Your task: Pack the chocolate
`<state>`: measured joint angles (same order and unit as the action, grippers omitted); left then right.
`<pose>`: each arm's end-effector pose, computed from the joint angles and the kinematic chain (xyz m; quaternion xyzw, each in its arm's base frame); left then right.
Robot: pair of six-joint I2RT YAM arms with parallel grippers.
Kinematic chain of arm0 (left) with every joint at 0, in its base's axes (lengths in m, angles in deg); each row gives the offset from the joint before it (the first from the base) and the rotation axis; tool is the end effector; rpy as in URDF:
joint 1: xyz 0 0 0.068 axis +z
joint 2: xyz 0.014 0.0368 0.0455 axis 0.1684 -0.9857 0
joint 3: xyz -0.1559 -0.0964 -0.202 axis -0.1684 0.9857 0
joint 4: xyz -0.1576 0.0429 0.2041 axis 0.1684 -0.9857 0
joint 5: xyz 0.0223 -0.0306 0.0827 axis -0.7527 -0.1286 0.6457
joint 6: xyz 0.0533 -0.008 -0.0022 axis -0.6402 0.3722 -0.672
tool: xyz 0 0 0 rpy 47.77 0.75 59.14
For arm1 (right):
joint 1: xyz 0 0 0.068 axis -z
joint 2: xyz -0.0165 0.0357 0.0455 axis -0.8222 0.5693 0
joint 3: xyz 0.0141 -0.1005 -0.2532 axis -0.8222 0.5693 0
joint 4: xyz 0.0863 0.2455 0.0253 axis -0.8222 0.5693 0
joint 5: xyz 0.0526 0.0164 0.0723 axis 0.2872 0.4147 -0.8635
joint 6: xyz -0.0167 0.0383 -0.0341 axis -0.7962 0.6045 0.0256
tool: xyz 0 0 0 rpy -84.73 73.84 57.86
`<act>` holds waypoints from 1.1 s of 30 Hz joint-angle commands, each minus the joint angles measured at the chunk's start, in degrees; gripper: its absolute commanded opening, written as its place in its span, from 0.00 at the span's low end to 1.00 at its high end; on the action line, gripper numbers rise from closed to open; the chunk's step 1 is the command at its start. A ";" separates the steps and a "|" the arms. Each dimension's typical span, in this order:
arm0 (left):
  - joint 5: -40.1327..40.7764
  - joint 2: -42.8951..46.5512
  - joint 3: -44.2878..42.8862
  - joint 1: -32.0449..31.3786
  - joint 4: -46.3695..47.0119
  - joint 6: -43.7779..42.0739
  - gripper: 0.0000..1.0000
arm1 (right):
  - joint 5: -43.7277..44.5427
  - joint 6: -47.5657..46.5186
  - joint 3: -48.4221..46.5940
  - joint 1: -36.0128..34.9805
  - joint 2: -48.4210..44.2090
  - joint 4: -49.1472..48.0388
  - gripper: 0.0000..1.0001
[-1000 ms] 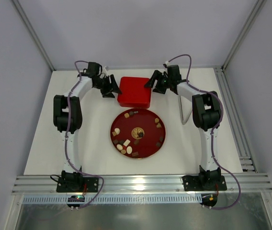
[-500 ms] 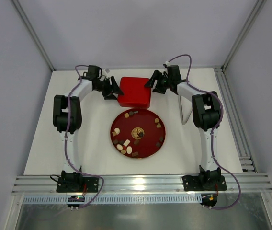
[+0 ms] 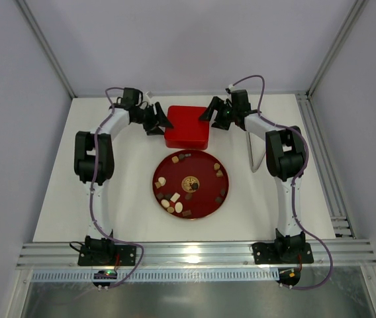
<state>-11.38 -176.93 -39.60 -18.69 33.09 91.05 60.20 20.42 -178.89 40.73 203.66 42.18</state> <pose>0.4756 -0.0982 0.1921 -0.0721 0.8988 -0.4026 0.1578 0.4926 0.1447 0.1702 0.0482 0.8740 0.3706 0.3106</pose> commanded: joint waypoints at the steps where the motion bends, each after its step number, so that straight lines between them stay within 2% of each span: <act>1: -1.58 1.32 -3.49 -0.23 1.22 0.62 0.61 | 0.18 -0.40 -2.28 -0.28 -4.05 -2.39 0.86; 15: 0.26 -2.02 -8.76 -0.50 -3.17 -0.87 0.61 | 0.00 -0.31 -2.37 -0.28 -3.87 -2.39 0.86; 22: 4.13 -4.91 -14.55 -0.41 -8.18 -3.86 0.69 | 0.18 -0.31 -3.25 -0.29 -3.08 -1.07 0.86; 33: 5.27 -13.09 -21.95 -0.50 -11.61 -5.01 0.73 | 0.70 -0.66 -5.71 -0.29 -0.80 0.60 0.86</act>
<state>-7.12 -188.40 -59.54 -19.02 23.54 87.27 60.26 20.42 -181.25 40.73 203.71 43.56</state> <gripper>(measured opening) 0.723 0.857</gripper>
